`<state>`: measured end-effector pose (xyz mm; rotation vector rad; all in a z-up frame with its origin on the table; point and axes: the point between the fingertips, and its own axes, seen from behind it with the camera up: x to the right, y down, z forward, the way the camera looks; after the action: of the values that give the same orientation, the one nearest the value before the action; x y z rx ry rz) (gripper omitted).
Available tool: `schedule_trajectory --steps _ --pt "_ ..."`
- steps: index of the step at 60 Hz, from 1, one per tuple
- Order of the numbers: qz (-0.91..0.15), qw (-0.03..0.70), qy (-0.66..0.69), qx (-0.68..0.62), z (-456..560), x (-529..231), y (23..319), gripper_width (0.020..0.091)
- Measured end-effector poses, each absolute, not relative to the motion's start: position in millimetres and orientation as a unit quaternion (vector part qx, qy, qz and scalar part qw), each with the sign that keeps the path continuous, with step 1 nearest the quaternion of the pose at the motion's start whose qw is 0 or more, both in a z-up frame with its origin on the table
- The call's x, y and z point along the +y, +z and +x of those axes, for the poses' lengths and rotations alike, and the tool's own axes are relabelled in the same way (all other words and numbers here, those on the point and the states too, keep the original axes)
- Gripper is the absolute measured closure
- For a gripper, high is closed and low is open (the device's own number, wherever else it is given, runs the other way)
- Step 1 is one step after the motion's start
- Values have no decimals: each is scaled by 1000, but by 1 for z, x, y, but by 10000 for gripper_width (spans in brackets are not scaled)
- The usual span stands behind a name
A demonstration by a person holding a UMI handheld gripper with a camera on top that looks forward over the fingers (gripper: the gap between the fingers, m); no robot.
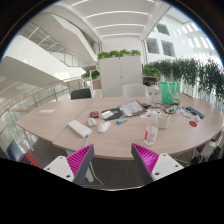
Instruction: Pour water
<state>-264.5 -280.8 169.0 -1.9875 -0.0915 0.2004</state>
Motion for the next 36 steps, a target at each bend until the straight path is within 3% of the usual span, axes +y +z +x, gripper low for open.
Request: schedule_trajectory --steps 8,19,27,36 --pt "-832 547 77 -43 -270 -261 176 272" --pt "-833 548 65 -49 -243 -233 153 269" --pt "-804 592 23 -49 -190 -190 142 268" --pt "-800 599 -1 -21 -134 -127 110 269"
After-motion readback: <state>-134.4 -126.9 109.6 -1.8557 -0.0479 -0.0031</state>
